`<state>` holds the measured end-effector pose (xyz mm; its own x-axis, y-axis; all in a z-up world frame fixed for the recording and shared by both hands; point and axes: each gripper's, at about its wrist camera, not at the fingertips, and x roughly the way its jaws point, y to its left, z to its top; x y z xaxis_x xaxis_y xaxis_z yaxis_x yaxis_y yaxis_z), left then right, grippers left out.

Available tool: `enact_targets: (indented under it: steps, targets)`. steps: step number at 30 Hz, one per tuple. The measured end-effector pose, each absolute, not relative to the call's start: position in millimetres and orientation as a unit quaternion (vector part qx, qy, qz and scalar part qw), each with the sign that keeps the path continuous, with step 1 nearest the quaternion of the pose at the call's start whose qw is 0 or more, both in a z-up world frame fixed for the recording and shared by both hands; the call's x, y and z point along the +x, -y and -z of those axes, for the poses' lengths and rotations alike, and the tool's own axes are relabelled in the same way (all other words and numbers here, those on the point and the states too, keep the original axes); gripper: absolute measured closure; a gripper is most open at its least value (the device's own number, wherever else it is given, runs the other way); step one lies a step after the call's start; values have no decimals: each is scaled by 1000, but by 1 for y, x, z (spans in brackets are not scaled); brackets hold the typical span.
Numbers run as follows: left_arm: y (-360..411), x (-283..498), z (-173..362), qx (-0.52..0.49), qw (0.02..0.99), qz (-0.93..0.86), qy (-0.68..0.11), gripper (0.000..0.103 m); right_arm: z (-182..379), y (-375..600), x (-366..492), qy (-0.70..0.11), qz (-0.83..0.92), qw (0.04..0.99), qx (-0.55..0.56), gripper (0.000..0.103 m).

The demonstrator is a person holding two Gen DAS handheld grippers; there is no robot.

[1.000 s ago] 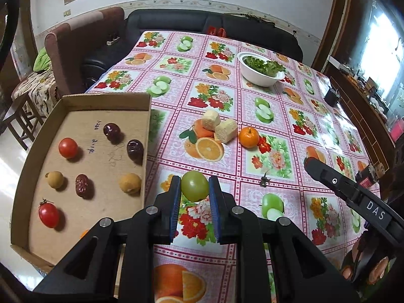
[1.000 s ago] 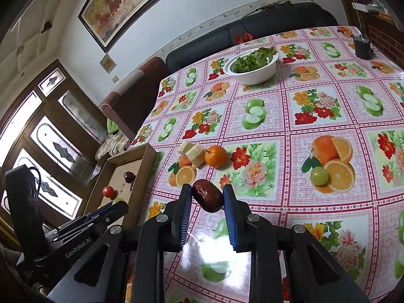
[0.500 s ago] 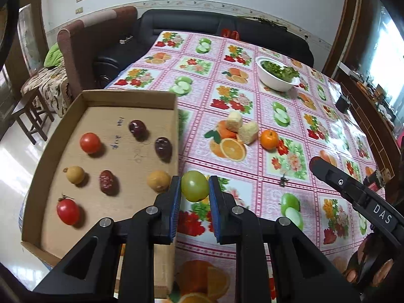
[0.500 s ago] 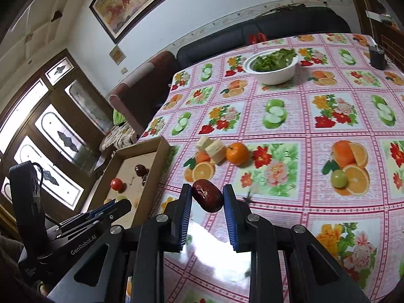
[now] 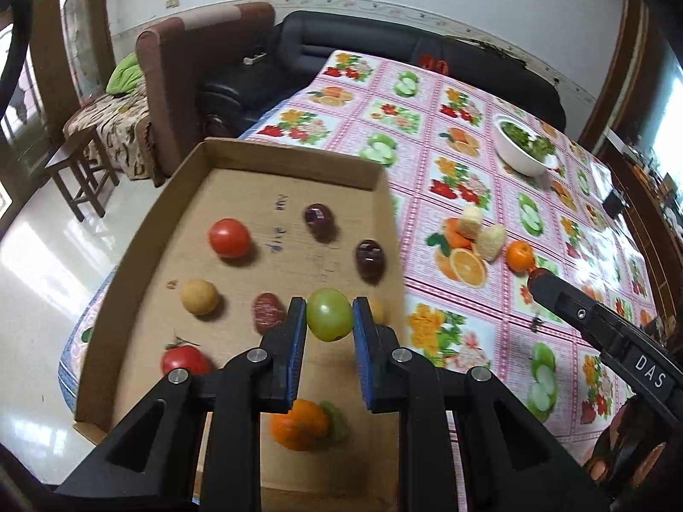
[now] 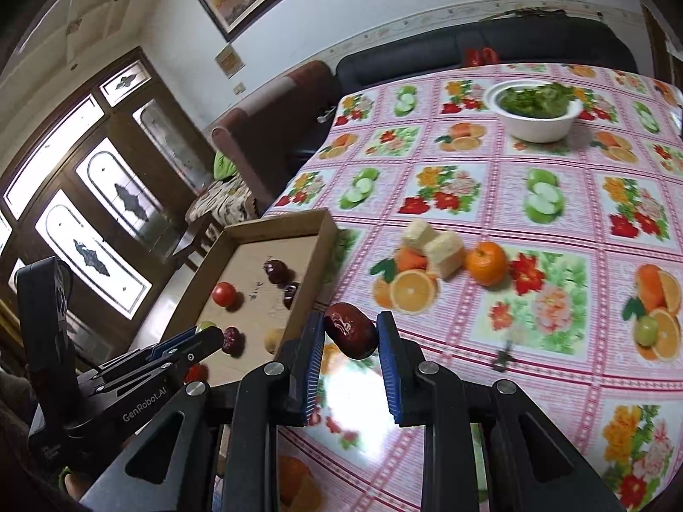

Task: Organize fruits
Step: 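Carry the green fruit and red date over the cardboard box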

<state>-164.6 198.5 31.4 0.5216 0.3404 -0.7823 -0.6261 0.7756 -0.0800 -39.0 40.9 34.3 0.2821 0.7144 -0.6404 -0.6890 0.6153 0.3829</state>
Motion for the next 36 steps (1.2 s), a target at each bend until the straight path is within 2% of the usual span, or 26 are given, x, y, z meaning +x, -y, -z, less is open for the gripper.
enact_targets:
  steps: [16,27,36]
  targets:
    - [-264,-201,-15,-229,824,-328,-401,84,-27,-107,-48,-418,-476,773,-22,78]
    - [-261,-247,-9,-257,814,-318,-412,84,-14,-151,-71,-427,-515,741,-57,78]
    - [-247,-247,4,-259,812,-285,-440,84,11,-179,-94,-444,-528,717,-104,78]
